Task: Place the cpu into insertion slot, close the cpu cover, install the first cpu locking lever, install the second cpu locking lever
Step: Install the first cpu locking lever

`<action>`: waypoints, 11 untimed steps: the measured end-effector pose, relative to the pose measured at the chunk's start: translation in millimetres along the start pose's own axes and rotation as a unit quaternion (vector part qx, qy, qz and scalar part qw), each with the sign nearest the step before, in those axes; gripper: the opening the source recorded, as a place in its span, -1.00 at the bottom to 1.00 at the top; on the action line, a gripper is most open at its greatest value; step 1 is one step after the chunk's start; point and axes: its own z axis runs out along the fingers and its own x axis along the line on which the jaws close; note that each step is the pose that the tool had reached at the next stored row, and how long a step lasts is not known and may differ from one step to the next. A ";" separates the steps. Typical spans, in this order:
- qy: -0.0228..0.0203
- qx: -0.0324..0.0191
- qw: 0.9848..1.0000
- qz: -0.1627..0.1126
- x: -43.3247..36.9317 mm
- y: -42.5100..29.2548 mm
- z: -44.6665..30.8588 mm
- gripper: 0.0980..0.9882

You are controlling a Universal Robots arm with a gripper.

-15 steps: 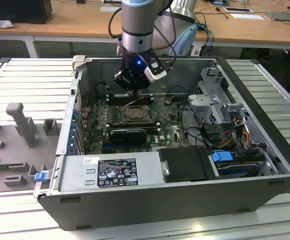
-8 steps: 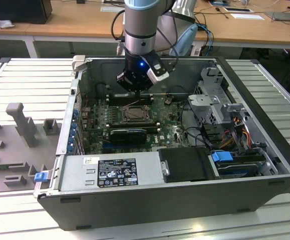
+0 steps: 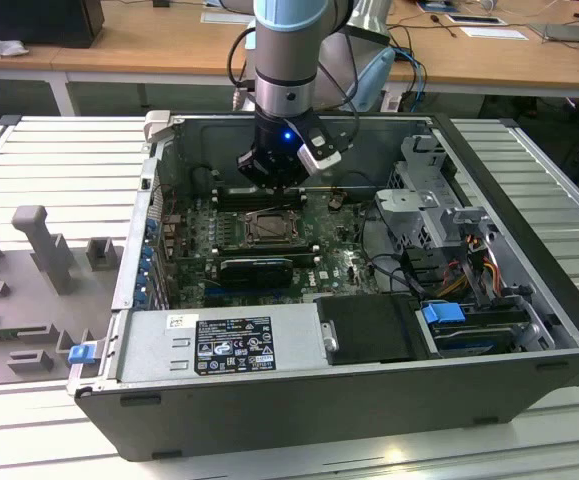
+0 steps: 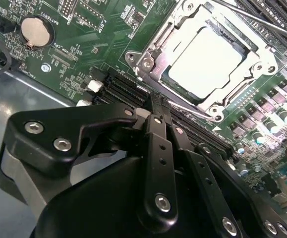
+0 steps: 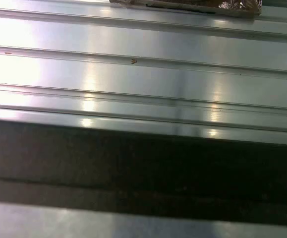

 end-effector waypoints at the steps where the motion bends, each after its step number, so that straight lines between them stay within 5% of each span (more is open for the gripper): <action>1: 0.000 0.000 1.000 0.001 -0.1 -0.2 0.3 -0.98; 11: -0.001 0.000 1.000 0.012 -1.5 -0.9 6.3 -0.98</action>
